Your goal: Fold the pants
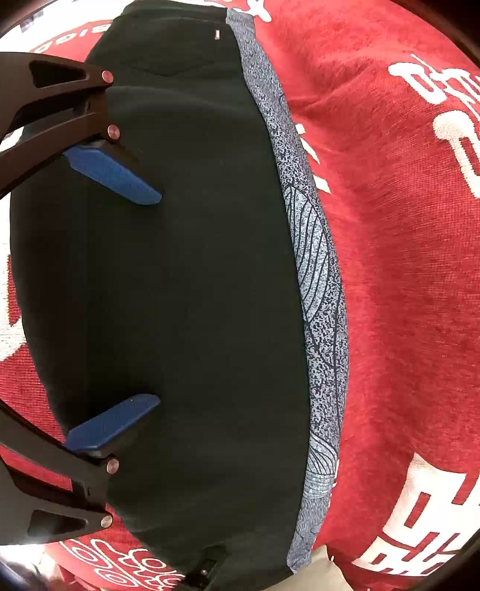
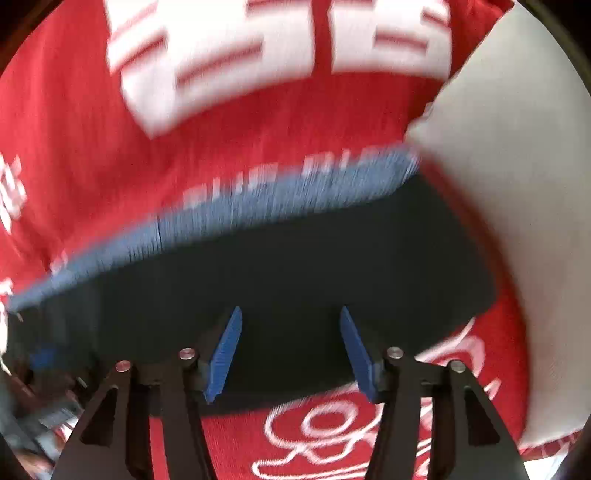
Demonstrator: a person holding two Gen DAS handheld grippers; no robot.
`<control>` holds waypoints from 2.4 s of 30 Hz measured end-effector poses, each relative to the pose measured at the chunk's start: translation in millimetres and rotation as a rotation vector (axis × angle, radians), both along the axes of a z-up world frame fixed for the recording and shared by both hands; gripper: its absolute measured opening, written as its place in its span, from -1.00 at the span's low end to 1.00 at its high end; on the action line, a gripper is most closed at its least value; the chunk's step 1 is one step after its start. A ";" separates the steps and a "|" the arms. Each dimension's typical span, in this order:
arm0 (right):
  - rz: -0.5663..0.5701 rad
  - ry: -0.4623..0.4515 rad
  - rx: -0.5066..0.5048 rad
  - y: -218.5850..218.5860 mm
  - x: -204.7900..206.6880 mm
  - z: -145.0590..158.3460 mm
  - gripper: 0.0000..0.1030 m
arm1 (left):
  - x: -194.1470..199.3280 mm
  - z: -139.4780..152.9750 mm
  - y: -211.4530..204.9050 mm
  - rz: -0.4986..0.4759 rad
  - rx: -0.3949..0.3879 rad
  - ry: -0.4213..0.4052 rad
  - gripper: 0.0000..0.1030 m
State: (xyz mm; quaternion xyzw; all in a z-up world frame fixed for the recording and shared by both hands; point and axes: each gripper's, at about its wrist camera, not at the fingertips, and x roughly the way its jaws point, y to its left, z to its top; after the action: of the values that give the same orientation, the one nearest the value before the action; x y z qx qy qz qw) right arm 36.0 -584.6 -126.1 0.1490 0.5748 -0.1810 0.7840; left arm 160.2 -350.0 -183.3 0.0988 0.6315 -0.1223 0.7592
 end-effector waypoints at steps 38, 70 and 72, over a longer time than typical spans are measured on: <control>-0.290 -0.164 0.604 -0.6 -66.6 -0.2 0.54 | 1.2 -2.8 5.4 0.026 -0.005 0.021 1.00; -0.380 -0.338 0.621 52.4 -131.8 1.7 0.55 | 18.2 -7.1 8.6 0.126 0.030 0.123 1.00; -0.401 -0.361 0.550 65.0 -134.6 7.5 0.55 | 21.9 -8.0 8.2 0.136 0.040 0.144 1.00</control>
State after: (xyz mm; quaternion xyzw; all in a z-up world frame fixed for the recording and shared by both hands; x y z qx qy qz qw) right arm -98.6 -519.6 -118.6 0.4926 0.4141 -0.1405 0.7524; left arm 182.1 -341.8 -191.3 0.0617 0.6920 -0.0647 0.7164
